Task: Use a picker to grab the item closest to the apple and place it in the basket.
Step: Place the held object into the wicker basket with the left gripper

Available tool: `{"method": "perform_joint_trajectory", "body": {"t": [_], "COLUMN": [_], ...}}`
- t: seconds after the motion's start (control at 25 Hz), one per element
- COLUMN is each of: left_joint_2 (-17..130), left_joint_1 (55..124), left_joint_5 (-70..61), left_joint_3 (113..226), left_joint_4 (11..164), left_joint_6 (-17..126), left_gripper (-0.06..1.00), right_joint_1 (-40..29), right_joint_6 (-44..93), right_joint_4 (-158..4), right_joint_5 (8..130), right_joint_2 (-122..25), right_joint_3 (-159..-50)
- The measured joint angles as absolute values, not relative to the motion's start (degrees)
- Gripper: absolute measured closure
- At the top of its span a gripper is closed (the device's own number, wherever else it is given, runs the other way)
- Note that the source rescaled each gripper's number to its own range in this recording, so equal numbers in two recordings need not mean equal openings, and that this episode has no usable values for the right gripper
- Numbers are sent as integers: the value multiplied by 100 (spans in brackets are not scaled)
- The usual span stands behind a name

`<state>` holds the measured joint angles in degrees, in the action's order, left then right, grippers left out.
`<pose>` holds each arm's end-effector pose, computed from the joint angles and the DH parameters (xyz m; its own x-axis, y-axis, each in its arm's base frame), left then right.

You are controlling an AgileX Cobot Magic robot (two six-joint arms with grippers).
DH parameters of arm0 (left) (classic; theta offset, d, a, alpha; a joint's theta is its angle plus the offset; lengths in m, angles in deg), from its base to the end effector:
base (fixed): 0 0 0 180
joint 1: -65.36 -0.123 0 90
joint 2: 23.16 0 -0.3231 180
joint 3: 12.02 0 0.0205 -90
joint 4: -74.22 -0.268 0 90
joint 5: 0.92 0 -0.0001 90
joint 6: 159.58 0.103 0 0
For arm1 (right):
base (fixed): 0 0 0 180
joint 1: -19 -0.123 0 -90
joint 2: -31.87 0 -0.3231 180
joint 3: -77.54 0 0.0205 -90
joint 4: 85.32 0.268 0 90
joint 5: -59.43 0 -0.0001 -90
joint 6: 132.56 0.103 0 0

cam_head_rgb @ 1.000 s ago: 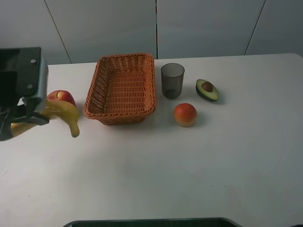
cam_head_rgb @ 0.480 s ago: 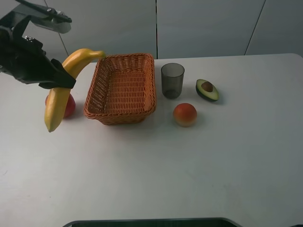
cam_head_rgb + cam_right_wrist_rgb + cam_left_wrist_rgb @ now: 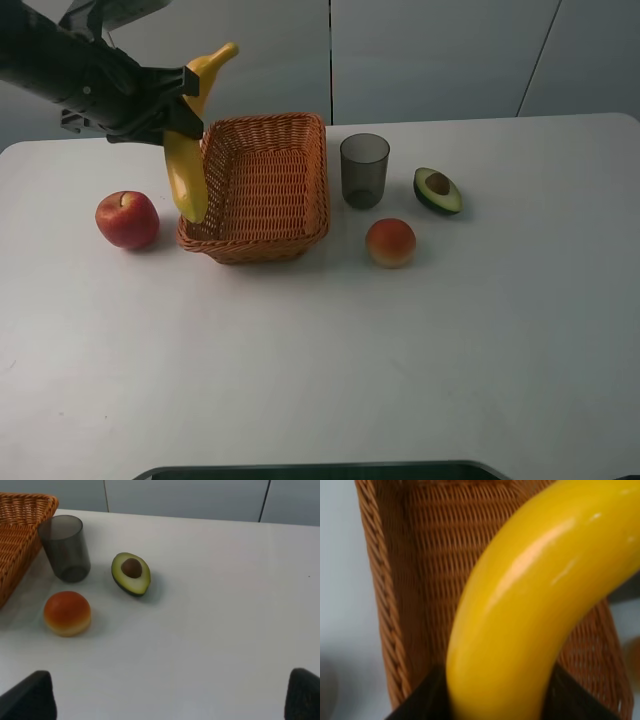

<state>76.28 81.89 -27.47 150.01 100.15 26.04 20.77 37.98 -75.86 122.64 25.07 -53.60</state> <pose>0.3423 -0.1226 0.2573 -0.8365 -0.0659 -0.5440 0.1455 0.9304 -0.3365 -0.0212 0.0158 0.2806 -0.4670 -0.0747 -0.8811 -0.1409 0.9900 -0.0092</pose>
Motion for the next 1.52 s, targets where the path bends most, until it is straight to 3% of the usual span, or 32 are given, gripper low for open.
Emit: {"method": "perform_joint_trajectory", "body": {"t": [0.72,1.28,1.32,1.4,1.44,1.52], "left_joint_2": [8690,8909,8909,8909,8909,8909], "left_joint_1": [8315,8440,8440,8440,8440,8440], "left_joint_5": [-1784,-1882,-1897,-1944,-1974,-2001], "left_joint_3": [15569,15569,15569,15569,15569,15569], "left_joint_4": [10545,10604,10604,10604,10604,10580], "left_joint_6": [2530,2548,2587,2611,2611,2622], "left_gripper": [94,92,83,26,10,-2], "right_joint_1": [2077,2077,2077,2077,2077,2077], "right_joint_6": [3810,3810,3810,3810,3810,3810], "right_joint_4": [-7586,-7586,-7586,-7586,-7586,-7586], "right_joint_5": [12264,12264,12264,12264,12264,12264], "right_joint_2": [2507,2507,2507,2507,2507,2507], "right_joint_3": [-5360,-5360,-5360,-5360,-5360,-5360]}}
